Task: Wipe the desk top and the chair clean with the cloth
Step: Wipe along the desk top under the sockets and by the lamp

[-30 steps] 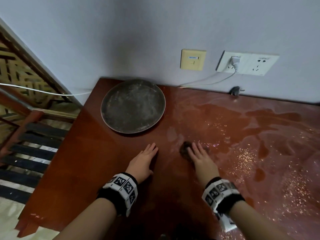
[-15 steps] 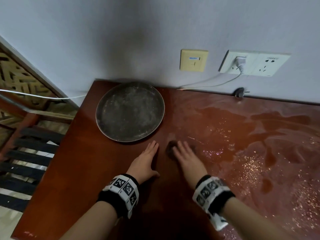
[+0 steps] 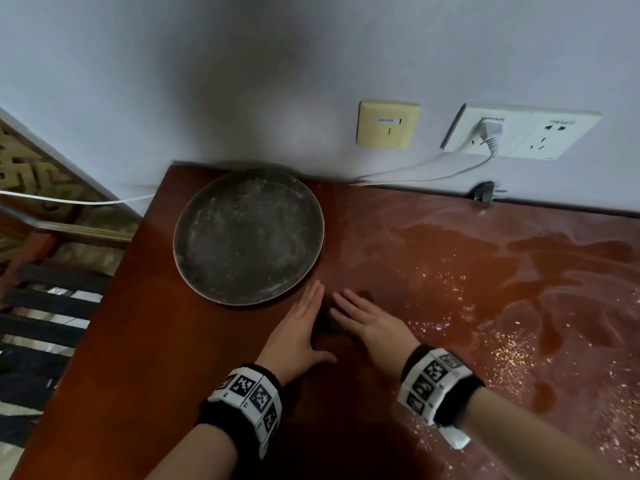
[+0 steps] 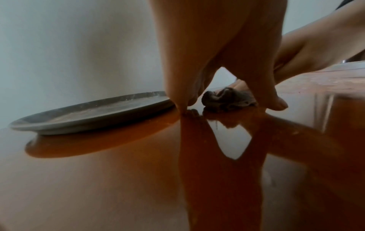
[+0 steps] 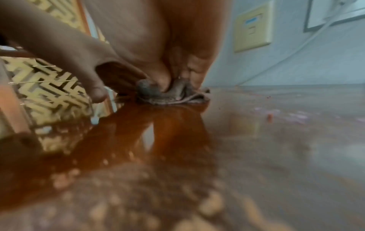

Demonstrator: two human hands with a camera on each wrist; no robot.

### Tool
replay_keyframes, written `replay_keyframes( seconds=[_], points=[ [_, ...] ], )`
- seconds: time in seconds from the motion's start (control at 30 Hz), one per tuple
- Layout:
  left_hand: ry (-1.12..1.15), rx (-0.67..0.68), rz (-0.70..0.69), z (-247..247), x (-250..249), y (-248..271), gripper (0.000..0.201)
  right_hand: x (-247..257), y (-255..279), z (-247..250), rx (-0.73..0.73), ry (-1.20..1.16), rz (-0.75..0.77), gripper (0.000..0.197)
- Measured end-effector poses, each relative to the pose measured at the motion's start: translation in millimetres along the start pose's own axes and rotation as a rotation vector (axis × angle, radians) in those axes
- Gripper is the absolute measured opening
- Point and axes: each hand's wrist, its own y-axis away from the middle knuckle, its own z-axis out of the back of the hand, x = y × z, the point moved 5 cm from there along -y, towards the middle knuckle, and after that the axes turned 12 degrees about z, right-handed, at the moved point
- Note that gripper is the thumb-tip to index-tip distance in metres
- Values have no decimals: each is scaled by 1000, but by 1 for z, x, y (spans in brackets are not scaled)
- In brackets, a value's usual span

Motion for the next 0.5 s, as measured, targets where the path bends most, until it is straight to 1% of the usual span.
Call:
replay_keyframes(
  seconds=[0.03, 0.07, 0.1, 0.13, 0.17, 0.2, 0.23, 0.3, 0.33, 0.37, 0.4, 0.5],
  points=[
    [1, -6, -13, 0, -1, -3, 121, -9, -1, 6, -42, -12, 4, 46],
    [2, -17, -19, 0, -2, -5, 121, -23, -5, 19, -105, -19, -51, 49],
    [6, -31, -18, 2, -3, -7, 120, -43, -10, 27, -157, -23, -158, 55],
    [16, -45, -10, 2, -3, -8, 120, -63, -15, 32, -145, -29, -275, 61],
    [27, -57, 1, 3, -4, -11, 119, -74, -20, 40, -100, -71, -362, 64],
    [38, -68, 13, 4, -4, -13, 118, -77, -26, 43, -43, -95, -390, 64],
    [49, -78, 23, 4, -3, -15, 117, -74, -34, 43, -8, -94, -361, 63],
    [83, -101, 38, 4, -1, -20, 113, -51, -44, 39, 94, -63, -171, 61],
    [102, -117, 45, 5, 0, -22, 111, -42, -44, 37, 122, -47, -78, 61],
    [111, -132, 51, 6, 2, -24, 109, -40, -45, 37, 129, -31, -49, 61],
    [112, -144, 54, 7, 2, -24, 106, -46, -47, 39, 128, -23, -65, 61],
    [96, -179, 54, 12, 4, -23, 101, -70, -61, 42, 56, -70, -207, 63]
  ],
)
